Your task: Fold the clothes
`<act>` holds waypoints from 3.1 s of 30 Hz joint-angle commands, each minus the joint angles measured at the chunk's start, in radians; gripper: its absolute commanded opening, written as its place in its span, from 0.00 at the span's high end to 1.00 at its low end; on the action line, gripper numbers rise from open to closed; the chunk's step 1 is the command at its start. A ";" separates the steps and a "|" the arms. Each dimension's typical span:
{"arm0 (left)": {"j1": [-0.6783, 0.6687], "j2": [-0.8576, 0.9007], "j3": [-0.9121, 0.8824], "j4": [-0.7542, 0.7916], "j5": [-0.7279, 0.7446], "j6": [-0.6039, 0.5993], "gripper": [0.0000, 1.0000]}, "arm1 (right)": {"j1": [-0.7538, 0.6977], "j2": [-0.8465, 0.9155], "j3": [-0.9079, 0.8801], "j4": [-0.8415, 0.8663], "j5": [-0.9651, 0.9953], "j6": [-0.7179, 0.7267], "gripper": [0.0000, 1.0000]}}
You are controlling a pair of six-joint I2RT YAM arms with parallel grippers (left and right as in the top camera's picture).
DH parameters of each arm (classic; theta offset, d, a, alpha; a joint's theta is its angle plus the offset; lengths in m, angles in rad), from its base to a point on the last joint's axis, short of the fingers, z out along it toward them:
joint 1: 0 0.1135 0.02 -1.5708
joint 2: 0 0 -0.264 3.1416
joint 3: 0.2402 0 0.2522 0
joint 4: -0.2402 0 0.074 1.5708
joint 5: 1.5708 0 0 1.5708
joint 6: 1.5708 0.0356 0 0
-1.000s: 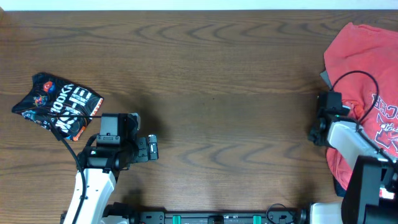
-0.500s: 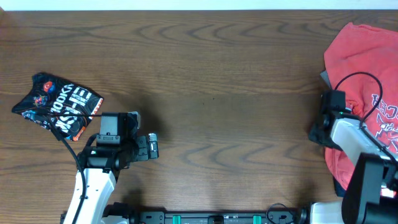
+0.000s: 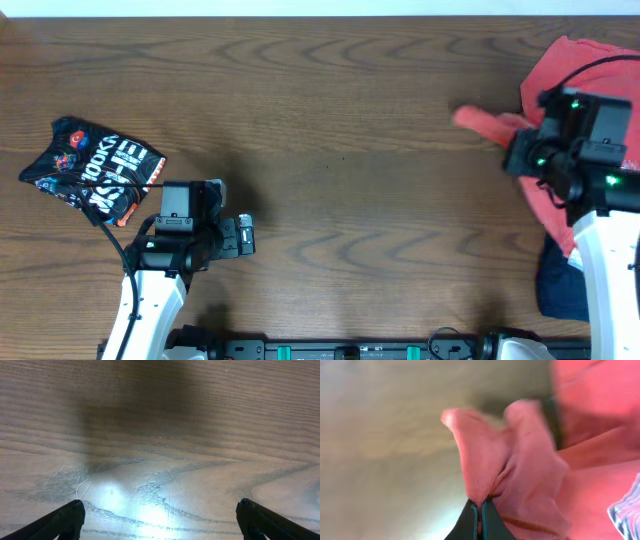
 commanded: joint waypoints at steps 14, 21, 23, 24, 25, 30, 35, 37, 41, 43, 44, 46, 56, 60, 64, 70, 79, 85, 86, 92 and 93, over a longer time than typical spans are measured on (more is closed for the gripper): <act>0.006 0.002 0.018 0.000 0.010 -0.010 0.02 | 0.489 0.100 -0.022 0.134 -0.189 0.026 0.99; 0.006 0.002 0.018 0.000 0.010 -0.010 0.02 | 0.643 0.275 -0.022 0.342 -0.183 0.114 0.99; 0.006 0.002 0.018 0.001 0.010 -0.010 0.02 | 0.678 0.327 -0.022 0.408 -0.183 0.139 0.99; 0.006 0.002 0.018 0.002 0.010 -0.010 0.02 | 0.696 0.356 -0.022 0.444 -0.183 0.155 0.99; 0.006 0.002 0.018 0.003 0.010 -0.010 0.02 | 0.710 0.376 -0.022 0.468 -0.183 0.161 0.99; 0.006 0.002 0.018 0.018 0.010 -0.010 0.02 | 0.757 0.436 -0.022 0.523 -0.126 0.167 0.85; 0.006 0.002 0.018 0.046 0.010 -0.103 0.02 | 0.732 0.394 -0.021 0.475 0.021 0.167 0.31; 0.006 0.002 0.018 0.050 0.011 -0.203 0.02 | 0.700 0.347 -0.021 0.429 0.066 0.167 0.01; 0.001 0.005 0.016 0.076 0.061 -0.316 0.02 | 0.600 0.241 -0.021 0.298 0.114 0.167 0.01; -0.008 0.014 0.015 0.113 0.136 -0.316 0.02 | 0.538 0.193 -0.021 0.229 0.120 0.166 0.01; -0.018 0.022 0.014 0.135 0.169 -0.316 0.02 | 0.502 0.171 -0.021 0.191 0.120 0.166 0.01; -0.042 0.042 0.014 0.172 0.201 -0.317 0.02 | 0.436 0.135 -0.021 0.123 0.119 0.166 0.01; -0.294 0.263 0.014 0.446 0.204 -0.316 0.02 | 0.194 0.090 -0.021 -0.134 0.202 0.144 0.01; -0.391 0.371 0.014 0.616 0.204 -0.316 0.02 | 0.146 0.090 -0.021 -0.154 0.202 0.144 0.01; -0.474 0.497 0.014 0.798 0.203 -0.317 0.02 | 0.118 0.090 -0.021 -0.171 0.201 0.144 0.01; -0.546 0.639 0.014 0.983 0.204 -0.316 0.11 | 0.113 0.090 -0.021 -0.172 0.202 0.144 0.01; -0.455 0.615 0.015 1.026 0.088 -0.262 0.94 | 0.113 0.090 -0.021 -0.172 0.206 0.144 0.01; -0.219 0.519 0.044 1.026 -0.019 -0.214 0.94 | 0.113 0.090 -0.021 -0.175 0.224 0.144 0.01; -0.157 0.503 0.065 1.026 -0.018 -0.214 0.94 | 0.113 0.090 -0.021 -0.175 0.224 0.144 0.01; 0.090 0.492 0.222 0.980 0.033 -0.214 0.93 | 0.113 0.090 -0.021 -0.176 0.224 0.144 0.01; 0.114 0.493 0.241 0.969 0.050 -0.214 0.78 | 0.113 0.090 -0.021 -0.177 0.224 0.144 0.01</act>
